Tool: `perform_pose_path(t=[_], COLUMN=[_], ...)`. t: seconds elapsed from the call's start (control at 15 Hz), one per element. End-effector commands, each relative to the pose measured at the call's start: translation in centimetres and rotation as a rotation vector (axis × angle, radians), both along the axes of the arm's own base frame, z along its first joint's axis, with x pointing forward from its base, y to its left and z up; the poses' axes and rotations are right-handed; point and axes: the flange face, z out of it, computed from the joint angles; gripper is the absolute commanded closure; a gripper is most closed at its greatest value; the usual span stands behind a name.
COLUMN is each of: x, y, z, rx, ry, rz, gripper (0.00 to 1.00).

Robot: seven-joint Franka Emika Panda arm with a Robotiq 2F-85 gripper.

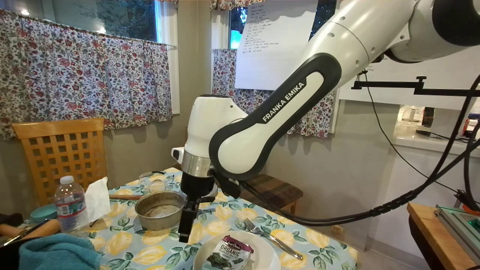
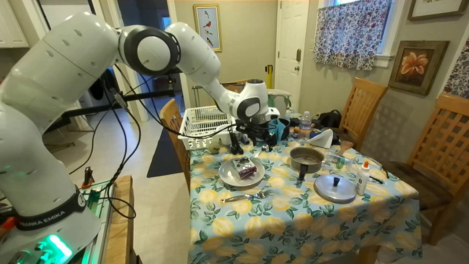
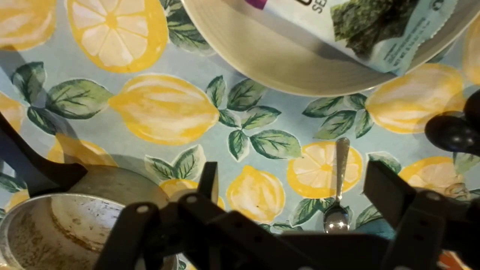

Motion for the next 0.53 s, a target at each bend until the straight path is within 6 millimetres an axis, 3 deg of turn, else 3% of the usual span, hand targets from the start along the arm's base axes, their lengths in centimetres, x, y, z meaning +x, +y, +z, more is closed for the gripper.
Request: perform_pose_path(t=[0.0,0.47], x=[1.7,2.9], y=[1.3,3.6], z=[-1.3,-4.0], rx=[-0.009,0.043], ry=[0.006,-0.002], rz=[0.086,0.140], gripper=[0.00,0.00])
